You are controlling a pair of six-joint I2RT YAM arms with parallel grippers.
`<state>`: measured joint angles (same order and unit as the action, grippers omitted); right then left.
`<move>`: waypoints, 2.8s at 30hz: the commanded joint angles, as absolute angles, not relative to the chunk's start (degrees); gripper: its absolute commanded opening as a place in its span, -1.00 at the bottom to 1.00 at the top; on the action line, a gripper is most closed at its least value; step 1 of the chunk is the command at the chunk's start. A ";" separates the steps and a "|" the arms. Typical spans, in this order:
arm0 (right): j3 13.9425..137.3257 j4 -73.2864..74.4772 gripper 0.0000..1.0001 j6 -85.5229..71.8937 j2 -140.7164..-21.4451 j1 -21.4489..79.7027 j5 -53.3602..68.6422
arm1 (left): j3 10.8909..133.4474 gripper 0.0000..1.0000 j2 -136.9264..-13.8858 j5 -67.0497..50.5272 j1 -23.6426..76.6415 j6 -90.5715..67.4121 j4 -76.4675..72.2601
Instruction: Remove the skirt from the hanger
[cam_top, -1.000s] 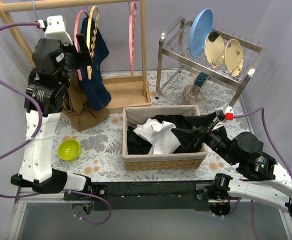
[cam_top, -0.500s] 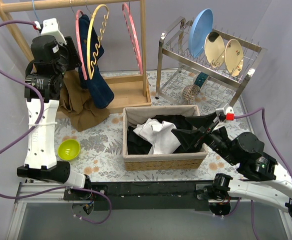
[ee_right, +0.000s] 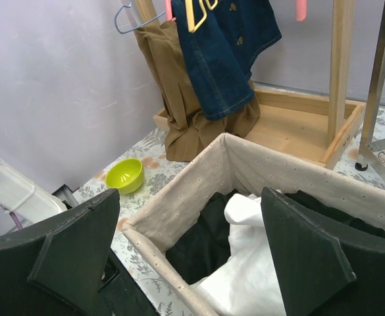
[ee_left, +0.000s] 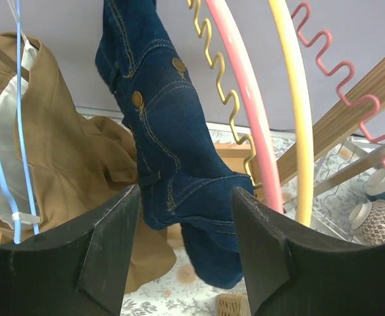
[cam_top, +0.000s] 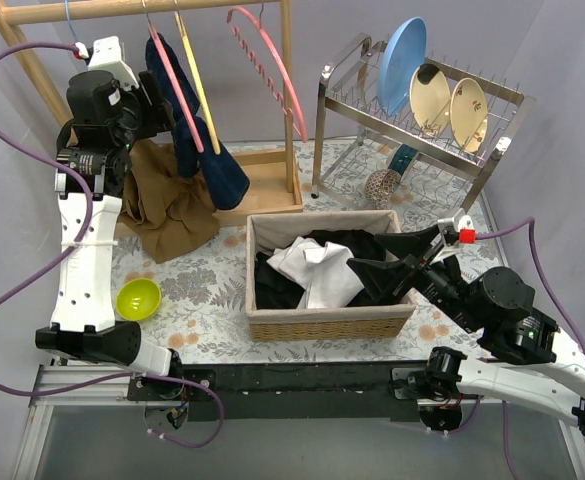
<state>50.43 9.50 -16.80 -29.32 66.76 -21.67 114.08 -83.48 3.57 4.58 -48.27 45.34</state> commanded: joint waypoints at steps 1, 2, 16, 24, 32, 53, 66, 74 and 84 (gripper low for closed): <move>49.75 7.91 0.89 -17.05 -28.57 66.71 -21.62 | 116.80 0.14 -82.00 4.13 4.31 -50.53 43.51; 49.75 7.82 0.89 -17.14 -28.48 66.71 -21.62 | 116.72 0.12 -81.74 3.17 4.39 -51.49 42.81; 49.22 7.12 0.89 -17.05 -28.39 66.71 -21.79 | 109.51 0.22 -82.18 -9.40 4.39 -62.14 28.66; 48.78 6.68 0.88 -17.14 -28.83 66.80 -21.18 | 109.07 0.34 -83.58 -5.63 5.27 -64.51 27.60; 48.87 6.77 0.88 -17.05 -28.30 66.71 -21.36 | 108.98 0.33 -84.81 -4.83 5.89 -65.13 27.60; 48.52 6.77 0.88 -17.14 -27.86 66.80 -21.36 | 114.42 -0.60 -86.83 -4.05 5.98 -63.81 30.75; 49.31 6.33 0.88 -17.49 -29.18 66.71 -20.21 | 115.84 -1.00 -87.45 -1.49 5.98 -59.42 33.57; 50.18 6.07 0.87 -17.49 -30.67 66.71 -19.78 | 119.44 -1.00 -87.71 -1.67 5.98 -56.96 33.58; 50.63 6.07 0.86 -18.28 -31.03 66.71 -19.25 | 127.00 -1.00 -87.89 -4.49 5.98 -58.36 34.63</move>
